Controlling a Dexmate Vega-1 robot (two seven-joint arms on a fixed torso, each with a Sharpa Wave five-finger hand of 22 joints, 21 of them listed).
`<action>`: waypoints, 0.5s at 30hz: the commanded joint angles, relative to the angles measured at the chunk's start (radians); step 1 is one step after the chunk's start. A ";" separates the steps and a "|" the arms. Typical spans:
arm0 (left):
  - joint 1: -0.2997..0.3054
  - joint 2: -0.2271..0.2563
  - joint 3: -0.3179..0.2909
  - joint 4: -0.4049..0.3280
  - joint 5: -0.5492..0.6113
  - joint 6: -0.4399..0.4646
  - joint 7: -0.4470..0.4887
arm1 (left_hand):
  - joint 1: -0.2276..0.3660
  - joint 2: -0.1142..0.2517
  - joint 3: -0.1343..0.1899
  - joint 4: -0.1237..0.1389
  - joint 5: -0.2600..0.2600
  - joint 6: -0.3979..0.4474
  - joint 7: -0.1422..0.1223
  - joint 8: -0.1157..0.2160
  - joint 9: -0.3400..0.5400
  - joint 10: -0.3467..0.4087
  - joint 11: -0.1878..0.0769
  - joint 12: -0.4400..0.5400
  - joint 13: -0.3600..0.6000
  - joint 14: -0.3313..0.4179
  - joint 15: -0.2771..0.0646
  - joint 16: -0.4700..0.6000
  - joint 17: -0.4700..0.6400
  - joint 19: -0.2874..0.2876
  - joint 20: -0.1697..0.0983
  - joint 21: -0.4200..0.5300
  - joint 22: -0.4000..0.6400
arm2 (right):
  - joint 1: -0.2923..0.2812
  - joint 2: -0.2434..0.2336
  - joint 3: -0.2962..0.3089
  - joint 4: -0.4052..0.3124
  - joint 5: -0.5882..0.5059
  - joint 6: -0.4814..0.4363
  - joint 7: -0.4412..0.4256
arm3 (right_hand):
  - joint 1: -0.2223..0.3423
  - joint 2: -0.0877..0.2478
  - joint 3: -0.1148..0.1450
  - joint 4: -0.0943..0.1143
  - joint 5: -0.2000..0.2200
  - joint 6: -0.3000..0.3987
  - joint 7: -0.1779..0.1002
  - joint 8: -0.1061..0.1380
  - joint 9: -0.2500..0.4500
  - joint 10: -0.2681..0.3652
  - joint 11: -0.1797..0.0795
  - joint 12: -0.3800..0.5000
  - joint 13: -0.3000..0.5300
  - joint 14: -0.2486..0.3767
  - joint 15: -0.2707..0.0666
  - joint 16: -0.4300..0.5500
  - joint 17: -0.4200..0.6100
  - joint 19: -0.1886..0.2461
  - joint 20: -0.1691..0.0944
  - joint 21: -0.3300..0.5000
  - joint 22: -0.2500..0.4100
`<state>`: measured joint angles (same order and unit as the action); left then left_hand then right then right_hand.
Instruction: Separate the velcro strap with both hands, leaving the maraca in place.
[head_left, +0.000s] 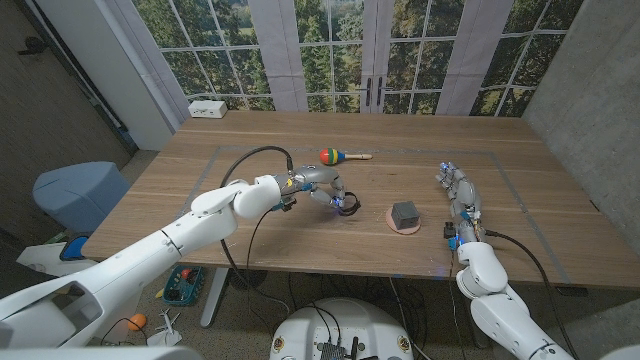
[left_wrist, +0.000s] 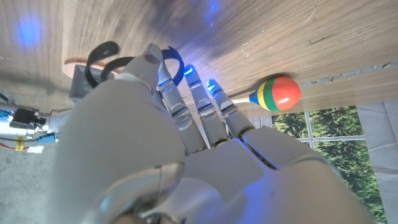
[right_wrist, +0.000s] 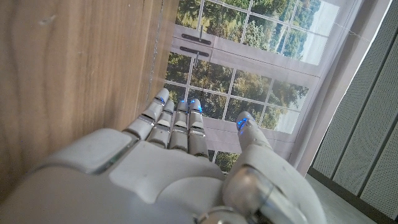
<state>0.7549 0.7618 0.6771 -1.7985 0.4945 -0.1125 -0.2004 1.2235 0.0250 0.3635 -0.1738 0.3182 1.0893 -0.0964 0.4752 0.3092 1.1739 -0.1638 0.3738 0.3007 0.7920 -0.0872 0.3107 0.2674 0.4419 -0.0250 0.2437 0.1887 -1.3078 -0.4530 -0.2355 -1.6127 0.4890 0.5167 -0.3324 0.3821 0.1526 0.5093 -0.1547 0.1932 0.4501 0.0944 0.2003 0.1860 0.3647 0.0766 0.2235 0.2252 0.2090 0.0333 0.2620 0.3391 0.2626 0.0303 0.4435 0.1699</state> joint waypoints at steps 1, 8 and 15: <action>-0.011 -0.012 -0.023 0.027 -0.144 0.008 0.028 | 0.005 0.017 0.009 0.002 0.013 -0.015 -0.001 0.010 0.013 0.058 -0.040 0.059 0.172 0.017 -0.156 0.010 0.010 0.013 0.000 0.001 0.004 | 0.010 -0.004 -0.008 -0.017 -0.028 -0.030 -0.026 | 0.021 -0.003 0.002 -0.008 0.011 0.013 0.000 0.002 0.003 0.011 -0.001 0.005 0.004 0.021 0.001 0.012 0.003 0.018 0.007 0.003 0.004; -0.015 -0.021 -0.043 0.049 -0.246 0.001 0.030 | 0.004 0.017 0.009 0.002 0.023 -0.019 0.001 0.019 0.025 0.054 -0.039 0.061 0.188 0.029 -0.156 0.016 0.019 0.022 0.003 0.005 0.005 | 0.010 -0.007 -0.014 -0.045 -0.057 -0.057 -0.057 | 0.036 -0.003 0.005 -0.014 0.016 0.016 -0.004 0.003 0.003 0.023 -0.002 0.010 0.007 0.041 0.001 0.021 0.004 0.031 0.008 0.002 0.005; -0.028 -0.032 -0.055 0.087 -0.365 -0.016 0.004 | 0.004 0.017 0.010 0.002 0.034 -0.024 0.005 0.029 0.038 0.051 -0.039 0.064 0.206 0.035 -0.156 0.020 0.028 0.028 0.003 0.008 0.006 | 0.010 -0.004 -0.025 -0.079 -0.110 -0.096 -0.107 | 0.066 -0.005 0.012 -0.023 0.024 0.024 -0.018 0.006 0.003 0.034 -0.016 0.013 0.012 0.055 -0.010 0.029 0.006 0.036 0.012 -0.004 0.006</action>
<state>0.7420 0.7448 0.6426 -1.7561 0.2858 -0.1083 -0.1765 1.2215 0.0270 0.3635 -0.1737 0.3444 1.0732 -0.0911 0.4957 0.3414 1.1771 -0.1606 0.3738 0.3007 0.8153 -0.0968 0.3260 0.2903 0.4597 -0.0179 0.2438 0.1933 -1.2996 -0.4569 -0.2474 -1.6500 0.4394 0.4697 -0.3807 0.4282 0.1514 0.5189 -0.1726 0.2088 0.4643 0.0801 0.2003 0.1861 0.3878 0.0642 0.2309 0.2307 0.2538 0.0283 0.2824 0.3413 0.2876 0.0411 0.4435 0.1718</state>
